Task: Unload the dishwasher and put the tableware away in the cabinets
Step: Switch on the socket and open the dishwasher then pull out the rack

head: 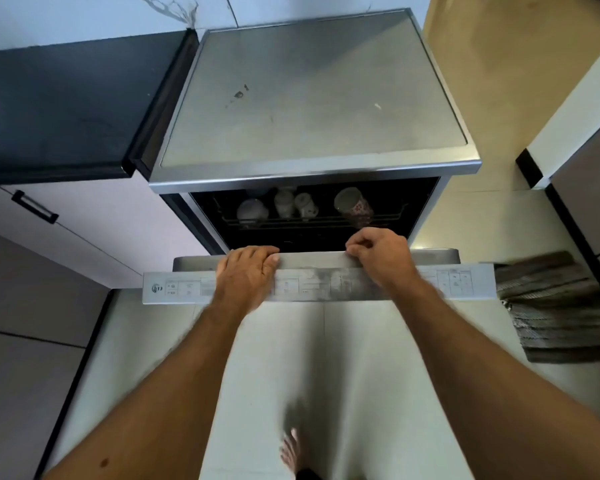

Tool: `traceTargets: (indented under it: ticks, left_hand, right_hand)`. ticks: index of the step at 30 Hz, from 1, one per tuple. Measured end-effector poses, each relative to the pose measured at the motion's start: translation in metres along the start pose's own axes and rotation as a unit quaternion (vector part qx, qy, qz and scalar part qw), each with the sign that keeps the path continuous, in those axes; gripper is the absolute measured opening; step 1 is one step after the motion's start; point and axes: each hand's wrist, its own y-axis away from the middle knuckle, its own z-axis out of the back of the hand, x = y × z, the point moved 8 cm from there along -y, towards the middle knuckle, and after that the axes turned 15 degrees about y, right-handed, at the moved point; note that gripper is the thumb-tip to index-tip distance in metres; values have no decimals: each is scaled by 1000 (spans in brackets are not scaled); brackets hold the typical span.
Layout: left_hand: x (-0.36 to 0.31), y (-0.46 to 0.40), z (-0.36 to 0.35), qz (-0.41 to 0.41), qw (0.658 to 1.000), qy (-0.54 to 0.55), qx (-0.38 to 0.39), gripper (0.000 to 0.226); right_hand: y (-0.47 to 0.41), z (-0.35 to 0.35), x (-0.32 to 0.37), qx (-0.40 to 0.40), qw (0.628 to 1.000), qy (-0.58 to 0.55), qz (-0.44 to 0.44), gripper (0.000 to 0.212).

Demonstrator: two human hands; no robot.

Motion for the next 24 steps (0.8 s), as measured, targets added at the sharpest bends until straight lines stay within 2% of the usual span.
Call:
traceTargets:
  ticks: [4, 7, 9, 11, 15, 21, 24]
  left_hand:
    - [18, 44, -22, 15, 999, 34, 1, 40]
    - [33, 84, -45, 5, 999, 50, 6, 58]
    - [43, 112, -62, -1, 998, 67, 15, 61]
    - [53, 143, -80, 0, 997, 80, 20, 57]
    - [75, 191, -114, 59, 994, 90, 25, 30]
    - [121, 226, -180, 149, 984, 44, 86, 22]
    - [140, 249, -219, 159, 980, 22, 118, 23]
  right_hand:
    - [23, -31, -17, 68, 997, -11, -20, 11]
    - [49, -62, -29, 100, 995, 13, -27, 15]
    - [69, -83, -38, 118, 992, 39, -32, 19]
    - [94, -107, -50, 132, 989, 64, -34, 22]
    - [148, -148, -82, 151, 984, 72, -54, 19]
    - [205, -226, -136, 199, 975, 58, -83, 17]
    - [225, -269, -168, 236, 965, 67, -93, 15]
